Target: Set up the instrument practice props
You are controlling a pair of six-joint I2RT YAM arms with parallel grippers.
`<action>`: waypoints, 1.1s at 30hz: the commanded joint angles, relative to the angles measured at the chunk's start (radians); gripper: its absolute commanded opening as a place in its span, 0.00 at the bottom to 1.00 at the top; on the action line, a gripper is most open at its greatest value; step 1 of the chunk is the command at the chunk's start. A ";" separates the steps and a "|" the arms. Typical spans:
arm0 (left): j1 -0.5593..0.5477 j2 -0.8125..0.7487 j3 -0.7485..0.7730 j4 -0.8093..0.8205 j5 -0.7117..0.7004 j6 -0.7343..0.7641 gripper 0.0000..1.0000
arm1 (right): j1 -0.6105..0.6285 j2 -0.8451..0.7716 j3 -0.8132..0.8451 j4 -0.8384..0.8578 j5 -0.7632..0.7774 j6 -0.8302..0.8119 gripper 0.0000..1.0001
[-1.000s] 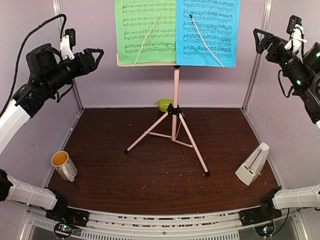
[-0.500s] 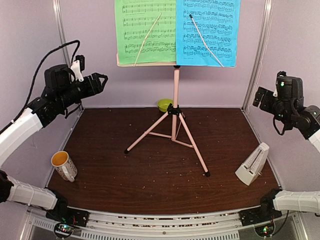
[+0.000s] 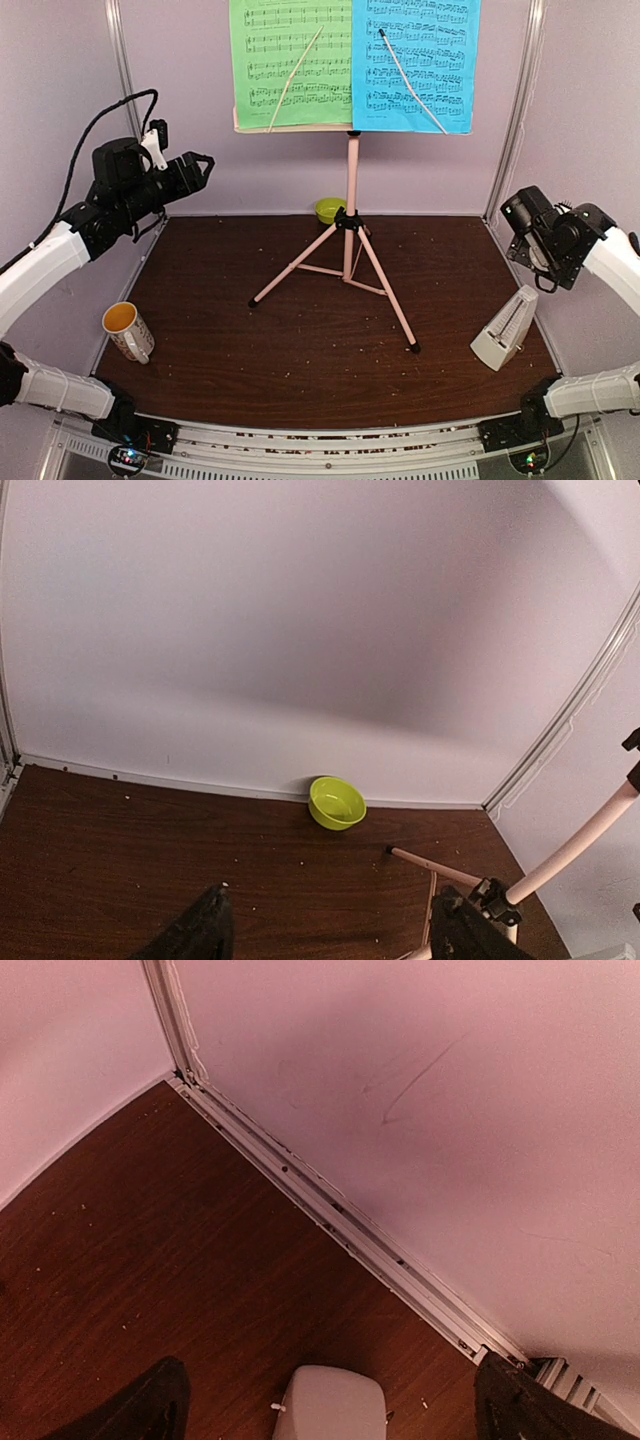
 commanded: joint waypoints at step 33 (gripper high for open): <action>0.040 -0.033 -0.060 0.097 0.044 -0.049 0.69 | 0.072 -0.038 -0.292 0.113 -0.171 0.270 0.66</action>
